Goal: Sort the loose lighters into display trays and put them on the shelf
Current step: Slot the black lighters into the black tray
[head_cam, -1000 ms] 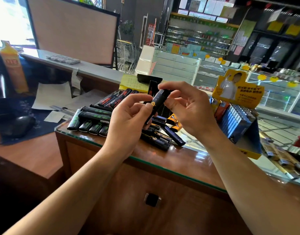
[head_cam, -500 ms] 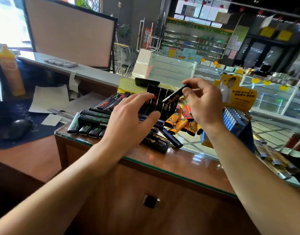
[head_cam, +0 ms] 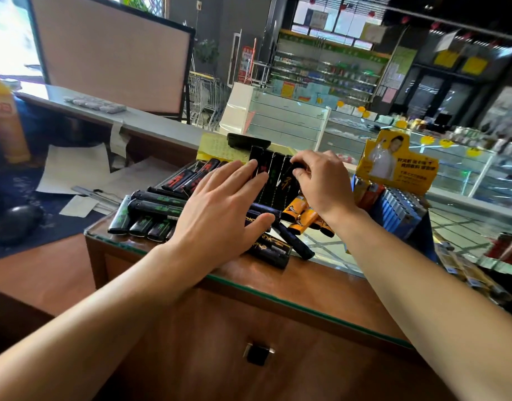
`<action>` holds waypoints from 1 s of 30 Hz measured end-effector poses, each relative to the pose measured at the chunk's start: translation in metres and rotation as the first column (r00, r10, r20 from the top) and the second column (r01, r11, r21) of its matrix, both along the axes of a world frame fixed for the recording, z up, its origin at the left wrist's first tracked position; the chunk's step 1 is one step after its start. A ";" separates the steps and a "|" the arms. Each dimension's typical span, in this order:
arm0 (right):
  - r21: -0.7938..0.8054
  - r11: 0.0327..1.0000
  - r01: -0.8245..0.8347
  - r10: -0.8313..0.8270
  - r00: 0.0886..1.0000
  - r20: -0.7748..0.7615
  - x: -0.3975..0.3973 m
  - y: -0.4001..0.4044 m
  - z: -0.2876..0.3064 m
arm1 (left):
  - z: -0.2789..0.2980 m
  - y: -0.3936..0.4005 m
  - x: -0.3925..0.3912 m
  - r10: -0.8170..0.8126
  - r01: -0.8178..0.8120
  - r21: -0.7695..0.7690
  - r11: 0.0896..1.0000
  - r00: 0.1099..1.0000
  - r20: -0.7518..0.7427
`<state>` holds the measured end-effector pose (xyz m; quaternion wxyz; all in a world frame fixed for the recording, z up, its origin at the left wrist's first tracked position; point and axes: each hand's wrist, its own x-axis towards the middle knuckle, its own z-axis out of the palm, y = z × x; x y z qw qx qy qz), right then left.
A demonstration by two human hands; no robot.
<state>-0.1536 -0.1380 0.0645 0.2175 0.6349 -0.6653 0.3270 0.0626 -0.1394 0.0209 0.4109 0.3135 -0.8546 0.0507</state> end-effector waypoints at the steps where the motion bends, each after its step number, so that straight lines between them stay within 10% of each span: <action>1: 0.013 1.000 0.006 -0.005 1.000 -0.014 0.001 -0.001 -0.001 | 0.000 0.000 0.000 -0.002 0.002 -0.002 1.000 1.000 -0.002; 30: 0.223 0.967 0.125 -0.101 0.988 -0.117 -0.008 -0.002 -0.008 | 0.000 -0.001 0.001 -0.001 0.000 0.047 0.999 0.999 0.032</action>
